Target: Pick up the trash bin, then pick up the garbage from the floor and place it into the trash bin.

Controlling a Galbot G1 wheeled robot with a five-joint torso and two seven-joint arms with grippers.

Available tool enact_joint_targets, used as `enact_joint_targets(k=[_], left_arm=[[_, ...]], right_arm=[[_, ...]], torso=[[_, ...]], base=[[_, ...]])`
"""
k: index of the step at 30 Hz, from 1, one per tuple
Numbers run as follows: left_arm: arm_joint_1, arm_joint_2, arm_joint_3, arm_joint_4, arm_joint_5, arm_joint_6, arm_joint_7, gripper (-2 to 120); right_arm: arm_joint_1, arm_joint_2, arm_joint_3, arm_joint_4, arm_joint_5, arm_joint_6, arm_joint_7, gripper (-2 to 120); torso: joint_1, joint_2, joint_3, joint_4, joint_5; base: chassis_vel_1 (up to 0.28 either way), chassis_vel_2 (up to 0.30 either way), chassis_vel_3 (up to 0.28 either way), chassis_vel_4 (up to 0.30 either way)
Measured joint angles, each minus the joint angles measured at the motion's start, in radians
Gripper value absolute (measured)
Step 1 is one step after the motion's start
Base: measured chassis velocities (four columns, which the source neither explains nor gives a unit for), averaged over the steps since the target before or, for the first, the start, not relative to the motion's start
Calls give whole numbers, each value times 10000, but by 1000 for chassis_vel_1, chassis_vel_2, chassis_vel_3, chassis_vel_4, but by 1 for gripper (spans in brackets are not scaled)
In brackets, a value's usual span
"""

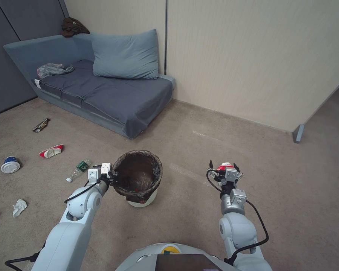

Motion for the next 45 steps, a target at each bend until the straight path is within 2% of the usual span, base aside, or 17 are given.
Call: enact_joint_targets(k=[12, 15, 16, 18, 19, 22, 23, 25, 26, 28, 29, 32, 36, 45], left_arm=[[175, 89, -152, -1091, -127, -5, -72, 5], [256, 162, -252, -1747, -305, -6, -77, 5], [256, 162, -252, -1747, -305, -6, -77, 5], [316, 228, -346, -2317, -356, -7, -79, 5], [316, 228, -346, -2317, -356, -7, -79, 5], [516, 394, -541, -3369, -369, -9, -76, 5], [516, 394, -541, -3369, -369, -9, -76, 5], [638, 470, -641, -3937, -425, -10, -68, 5], [638, 470, -641, -3937, -425, -10, -68, 5], [745, 516, -728, -4479, -524, -13, -51, 5], [745, 516, -728, -4479, -524, -13, -51, 5], [896, 548, -834, -5175, -610, -15, -33, 5], [1031, 578, -936, -5726, -658, -17, -11, 5], [1472, 459, -905, -5905, -530, -24, 80, 5]], right_arm=[[22, 0, 55, 41, 12, -43, 2, 100], [15, 0, 81, 77, 16, -44, 3, 100], [15, 0, 81, 77, 16, -44, 3, 100], [23, 0, 95, 108, 18, -49, 4, 100], [23, 0, 95, 108, 18, -49, 4, 100], [23, 0, 104, 145, 23, -61, 7, 100], [23, 0, 104, 145, 23, -61, 7, 100], [12, 1, 109, 158, 24, -62, 8, 100], [12, 1, 109, 158, 24, -62, 8, 100], [5, 0, 110, 181, 26, -57, 8, 100], [5, 0, 110, 181, 26, -57, 8, 100], [-32, 1, 111, 269, 29, -54, 10, 100], [-112, 1, 102, 362, 32, -14, 10, 100], [-417, 0, 44, 608, 82, 212, -49, 100]], torso=[[0, 0, 0, -1, 1], [0, 0, 0, -3, 1], [0, 0, 0, -3, 1], [0, 1, 0, -3, 1], [0, 1, 0, -3, 1], [0, 1, 0, -2, 1], [0, 1, 0, -2, 1], [0, 1, 0, -1, 1], [0, 1, 0, -1, 1], [0, 1, 0, -2, 2], [0, 1, 0, -2, 2], [0, 1, 0, -2, 1], [0, 1, 0, -1, 1], [0, 1, 0, -1, 0]], base=[[0, 0, 0, 0], [0, 0, 0, 0], [0, 0, 0, 0], [0, 0, 0, 0], [0, 0, 0, 0], [0, 0, 0, 0], [0, 0, 0, 0], [0, 0, 0, 0], [0, 0, 0, 0], [0, 0, 0, 0], [0, 0, 0, 0], [0, 0, 0, 0], [0, 0, 0, 0], [0, 0, 0, 0]])
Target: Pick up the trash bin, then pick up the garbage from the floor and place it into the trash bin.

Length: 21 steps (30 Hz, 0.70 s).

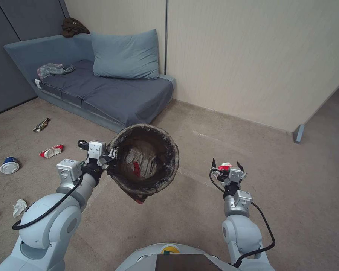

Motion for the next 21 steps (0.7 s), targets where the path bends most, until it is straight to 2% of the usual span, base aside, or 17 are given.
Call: enact_joint_targets(k=[10, 21], left_arm=[[89, -202, 93, 25, -9, 0, 9, 5], [-96, -166, -45, 52, -656, 1, -101, 5]], right_arm=[[-172, 0, -91, 57, -109, 97, -37, 100], [-158, 0, -12, -80, -185, 121, -49, 100]], torso=[[0, 0, 0, 0, 0], [0, 0, 0, -1, 0]], base=[[0, 0, 0, 0], [0, 0, 0, 0]])
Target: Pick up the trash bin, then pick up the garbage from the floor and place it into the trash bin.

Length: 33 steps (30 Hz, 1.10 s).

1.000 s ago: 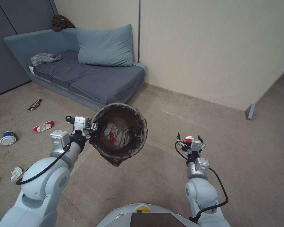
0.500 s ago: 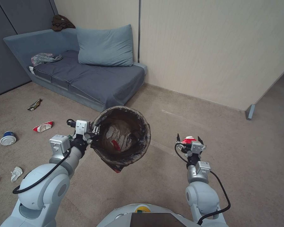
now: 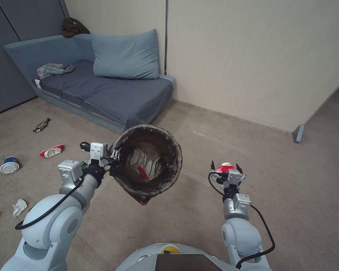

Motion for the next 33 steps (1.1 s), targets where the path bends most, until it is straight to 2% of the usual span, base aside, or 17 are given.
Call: enact_joint_targets(k=[33], left_arm=[[41, -149, -47, 90, 248, 0, 58, 5]], right_arm=[[235, 0, 82, 41, 226, -56, -23, 100]], torso=[[0, 0, 0, 1, 0]], base=[[0, 0, 0, 0]])
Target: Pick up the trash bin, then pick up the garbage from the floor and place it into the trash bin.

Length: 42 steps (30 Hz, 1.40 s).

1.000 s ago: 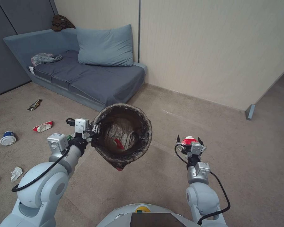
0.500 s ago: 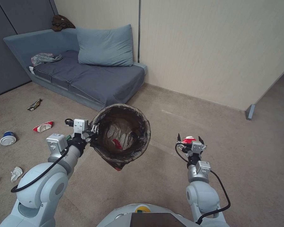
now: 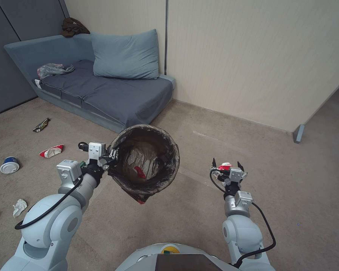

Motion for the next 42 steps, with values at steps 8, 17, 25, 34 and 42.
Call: enact_joint_targets(k=[8, 17, 25, 34, 42], left_arm=[[33, 10, -5, 58, 32, 0, 29, 5], [46, 18, 54, 196, 307, 0, 205, 5], [29, 24, 61, 222, 304, 0, 207, 5], [23, 27, 64, 223, 279, 0, 209, 5], [14, 25, 70, 226, 241, 0, 171, 5]], right_arm=[[15, 0, -38, -38, -17, -8, 0, 100], [-7, 0, -38, -104, -48, 0, 5, 100], [-3, 0, -14, -122, -54, 5, 8, 100], [-7, 0, -11, -148, -77, 16, 15, 100], [-18, 0, -1, -176, -80, 37, 20, 100]], torso=[[0, 0, 0, 0, 0], [0, 0, 0, 0, 0], [0, 0, 0, 1, 0], [0, 0, 0, 0, 0], [0, 0, 0, -1, 0]], base=[[0, 0, 0, 0], [0, 0, 0, 0], [-6, -6, -5, -3], [-64, -67, -65, -67], [-89, -98, -101, -103]])
